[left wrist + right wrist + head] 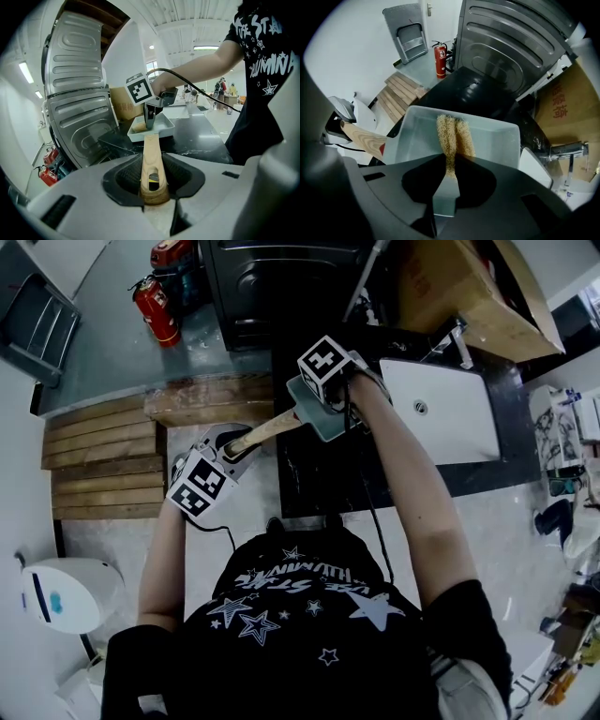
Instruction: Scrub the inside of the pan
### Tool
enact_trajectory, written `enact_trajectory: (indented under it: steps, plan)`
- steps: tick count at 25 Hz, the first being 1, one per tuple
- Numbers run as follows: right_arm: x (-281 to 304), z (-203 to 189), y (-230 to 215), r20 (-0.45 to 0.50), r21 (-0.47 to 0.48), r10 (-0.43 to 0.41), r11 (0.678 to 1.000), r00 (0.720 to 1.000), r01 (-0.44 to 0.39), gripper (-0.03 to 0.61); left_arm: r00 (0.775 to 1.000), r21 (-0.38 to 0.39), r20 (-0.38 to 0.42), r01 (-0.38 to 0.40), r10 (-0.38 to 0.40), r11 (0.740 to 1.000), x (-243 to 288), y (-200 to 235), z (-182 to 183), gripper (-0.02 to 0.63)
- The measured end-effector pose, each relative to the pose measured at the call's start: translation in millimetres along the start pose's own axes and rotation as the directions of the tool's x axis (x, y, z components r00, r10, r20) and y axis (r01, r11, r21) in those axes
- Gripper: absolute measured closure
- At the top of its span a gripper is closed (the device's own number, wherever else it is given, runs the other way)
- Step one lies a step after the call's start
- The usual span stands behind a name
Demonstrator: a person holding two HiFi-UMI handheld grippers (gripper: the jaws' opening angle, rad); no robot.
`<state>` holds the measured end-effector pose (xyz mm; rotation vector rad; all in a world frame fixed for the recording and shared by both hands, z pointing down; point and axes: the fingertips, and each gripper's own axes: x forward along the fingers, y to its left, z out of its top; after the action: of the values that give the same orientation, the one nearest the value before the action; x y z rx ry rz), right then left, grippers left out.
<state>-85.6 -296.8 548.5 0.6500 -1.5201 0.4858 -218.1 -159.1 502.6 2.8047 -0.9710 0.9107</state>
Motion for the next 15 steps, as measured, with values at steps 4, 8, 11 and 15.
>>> enact_trajectory:
  steps: [4, 8, 11, 15]
  plan:
    - [-4.5, 5.2, 27.1, 0.022, -0.02, 0.074, 0.997, 0.997, -0.074, 0.517, 1.0, 0.001, -0.008, -0.004, 0.004, 1.0, -2.6, 0.9, 1.1, 0.477]
    - [-6.4, 9.9, 46.7, 0.048, -0.024, 0.148, 0.989, 0.988, -0.147, 0.517, 1.0, -0.001, -0.007, -0.007, 0.007, 1.0, -2.0, 1.3, 1.1, 0.477]
    - [-8.5, 11.8, 55.2, 0.072, -0.012, 0.2, 0.98, 0.977, -0.2, 0.518, 1.0, -0.002, -0.009, -0.008, 0.008, 1.0, -1.8, 1.5, 0.9, 0.477]
    - [-9.8, 10.8, 56.9, 0.106, 0.014, 0.232, 0.972, 0.967, -0.235, 0.518, 1.0, 0.0, -0.013, -0.009, 0.009, 1.0, -2.2, 0.7, 0.5, 0.477]
